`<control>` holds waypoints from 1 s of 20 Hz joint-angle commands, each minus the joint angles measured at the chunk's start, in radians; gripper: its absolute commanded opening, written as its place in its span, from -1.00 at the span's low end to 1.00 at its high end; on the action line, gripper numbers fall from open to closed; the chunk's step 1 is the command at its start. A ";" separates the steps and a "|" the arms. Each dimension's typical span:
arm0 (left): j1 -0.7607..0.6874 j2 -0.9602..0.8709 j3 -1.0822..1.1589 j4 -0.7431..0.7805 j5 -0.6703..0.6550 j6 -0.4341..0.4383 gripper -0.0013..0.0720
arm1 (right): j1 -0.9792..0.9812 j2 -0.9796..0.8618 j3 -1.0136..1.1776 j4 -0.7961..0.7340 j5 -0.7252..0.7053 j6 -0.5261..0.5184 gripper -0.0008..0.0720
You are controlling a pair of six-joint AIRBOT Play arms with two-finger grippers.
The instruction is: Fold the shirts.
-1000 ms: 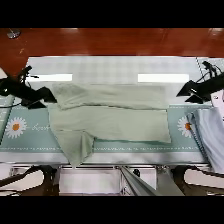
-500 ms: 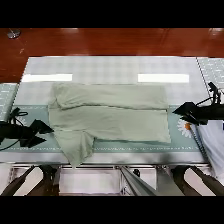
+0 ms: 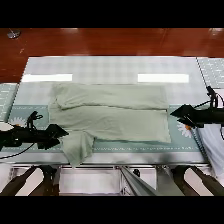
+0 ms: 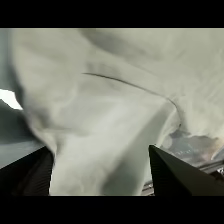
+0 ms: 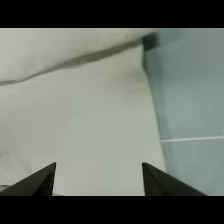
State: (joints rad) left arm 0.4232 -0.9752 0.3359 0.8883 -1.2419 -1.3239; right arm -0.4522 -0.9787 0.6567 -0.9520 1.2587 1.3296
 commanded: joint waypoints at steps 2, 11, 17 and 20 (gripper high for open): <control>-0.097 -0.037 -0.005 -0.007 0.074 0.004 0.60 | 0.000 0.001 0.004 -0.213 0.018 0.097 0.72; -0.097 -0.035 0.008 -0.011 0.090 0.048 -0.89 | 0.001 -0.014 -0.200 -0.185 0.102 0.101 0.72; -0.098 -0.035 0.008 -0.011 0.090 0.048 -0.89 | 0.002 -0.119 -0.207 -0.050 0.014 0.066 0.72; -0.097 -0.035 0.008 -0.011 0.090 0.048 -0.89 | 0.001 -0.177 -0.206 -0.002 -0.023 0.053 0.72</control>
State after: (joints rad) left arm 0.3264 -1.0096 0.3431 0.8776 -1.1534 -1.2758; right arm -0.4511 -1.1061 0.4541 -1.0191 1.2984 1.4059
